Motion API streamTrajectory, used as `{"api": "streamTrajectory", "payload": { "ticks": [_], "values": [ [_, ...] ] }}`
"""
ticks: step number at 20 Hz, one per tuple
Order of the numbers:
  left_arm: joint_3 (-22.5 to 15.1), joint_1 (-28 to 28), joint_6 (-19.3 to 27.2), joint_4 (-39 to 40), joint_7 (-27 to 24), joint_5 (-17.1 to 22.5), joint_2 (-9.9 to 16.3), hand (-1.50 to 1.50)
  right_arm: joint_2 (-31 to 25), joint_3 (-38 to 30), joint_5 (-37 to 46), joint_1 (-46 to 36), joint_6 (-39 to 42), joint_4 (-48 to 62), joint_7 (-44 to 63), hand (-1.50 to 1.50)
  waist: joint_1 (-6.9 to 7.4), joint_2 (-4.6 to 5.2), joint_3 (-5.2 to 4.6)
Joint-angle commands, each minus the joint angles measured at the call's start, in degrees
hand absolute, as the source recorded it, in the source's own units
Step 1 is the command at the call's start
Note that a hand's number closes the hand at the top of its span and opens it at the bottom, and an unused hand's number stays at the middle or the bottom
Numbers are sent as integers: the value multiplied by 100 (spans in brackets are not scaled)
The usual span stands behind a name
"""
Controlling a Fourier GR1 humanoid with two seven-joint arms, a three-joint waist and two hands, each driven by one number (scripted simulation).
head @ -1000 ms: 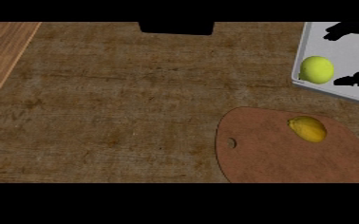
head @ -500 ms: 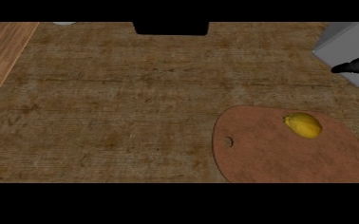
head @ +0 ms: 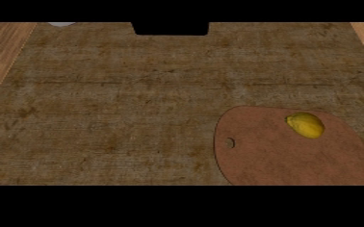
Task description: Pick the pear from the cutting board and place it in the cardboard box
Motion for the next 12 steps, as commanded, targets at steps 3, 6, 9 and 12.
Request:
{"api": "streamTrajectory", "payload": {
  "ticks": [3,6,9,12],
  "values": [
    [457,-1208,315,-687,-499,46,-161,0,-444,-233,-201,2,513,298,-92,-150,-194,24,29],
    [501,-1149,331,-727,-525,81,-134,0,-625,-242,-204,-6,606,316,-40,-150,-183,29,46],
    [515,-1070,325,-683,-608,73,-100,0,-801,-277,-227,18,656,346,-7,-150,-192,27,54],
    [549,-1035,318,-661,-614,133,-101,0,-957,-214,-179,85,833,318,10,-150,-260,24,63]
  ]
}}
